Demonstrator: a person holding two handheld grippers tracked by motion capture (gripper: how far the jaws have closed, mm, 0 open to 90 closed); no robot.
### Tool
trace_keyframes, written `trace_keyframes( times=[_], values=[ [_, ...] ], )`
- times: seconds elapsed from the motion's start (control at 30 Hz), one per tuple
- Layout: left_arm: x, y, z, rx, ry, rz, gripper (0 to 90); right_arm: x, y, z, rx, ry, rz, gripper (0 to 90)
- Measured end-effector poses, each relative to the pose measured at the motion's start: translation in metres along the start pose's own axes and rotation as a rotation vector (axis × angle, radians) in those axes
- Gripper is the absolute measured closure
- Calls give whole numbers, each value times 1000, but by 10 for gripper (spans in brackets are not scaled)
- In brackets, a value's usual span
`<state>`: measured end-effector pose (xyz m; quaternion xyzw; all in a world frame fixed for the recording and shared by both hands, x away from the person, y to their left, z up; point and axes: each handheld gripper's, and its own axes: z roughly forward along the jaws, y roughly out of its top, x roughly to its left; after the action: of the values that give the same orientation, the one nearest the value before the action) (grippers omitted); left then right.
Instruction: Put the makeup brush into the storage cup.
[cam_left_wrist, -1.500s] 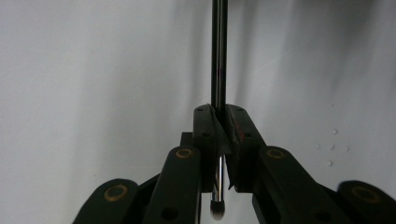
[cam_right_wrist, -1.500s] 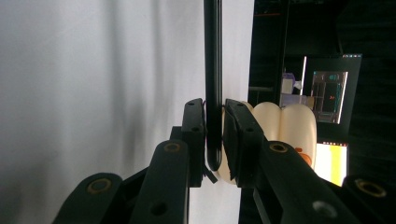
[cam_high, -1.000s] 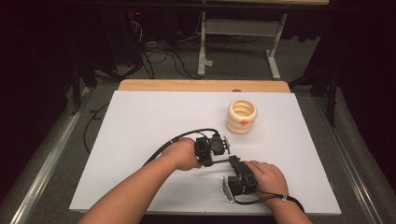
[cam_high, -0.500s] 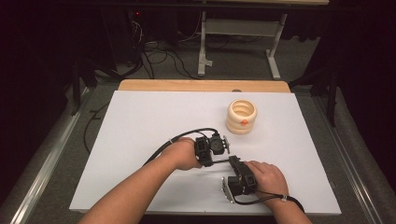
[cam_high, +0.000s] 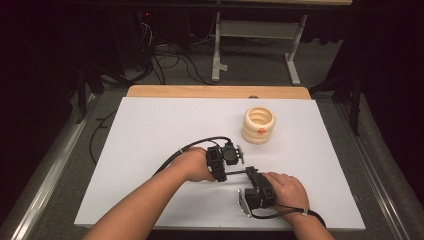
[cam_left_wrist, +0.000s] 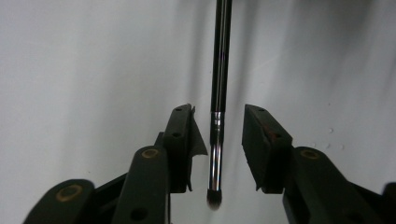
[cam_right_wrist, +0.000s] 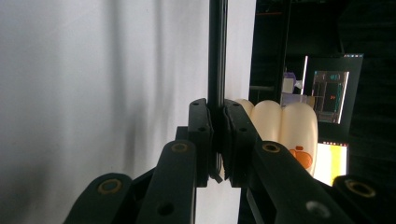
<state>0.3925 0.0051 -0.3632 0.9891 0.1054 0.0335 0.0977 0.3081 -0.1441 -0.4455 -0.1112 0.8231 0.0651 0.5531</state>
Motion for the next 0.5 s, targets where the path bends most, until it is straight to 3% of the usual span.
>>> trace_keyframes(
  times=[0.03, 0.07, 0.1, 0.13, 0.17, 0.2, 0.27, 0.37, 0.5],
  values=[
    [1, -1, 0, 6, -2, -5, 594, 3, -1, 0, -1, -3, 30, 855],
    [2, -3, 0, 9, -3, -7, 578, 1, -1, 1, -18, -11, 5, 855],
    [2, -4, 0, 3, -6, -14, 566, 2, -1, 0, -2, -4, 27, 855],
    [2, -6, 0, 5, -8, -16, 556, 1, -1, 1, -15, -9, 4, 855],
    [3, -8, 0, 1, -10, -18, 542, 1, -1, 1, -8, -8, 16, 855],
    [3, -10, 0, -2, -12, -23, 531, -1, -1, 2, -22, -11, -9, 855],
    [5, -14, 0, 8, -14, -28, 505, 0, -2, 2, -21, -14, -11, 854],
    [6, -20, 1, 16, -21, -35, 483, 3, -2, 0, 9, 5, 38, 854],
    [9, -30, 2, 9, -27, -62, 465, 3, -3, 1, 9, 2, 36, 854]
  ],
)
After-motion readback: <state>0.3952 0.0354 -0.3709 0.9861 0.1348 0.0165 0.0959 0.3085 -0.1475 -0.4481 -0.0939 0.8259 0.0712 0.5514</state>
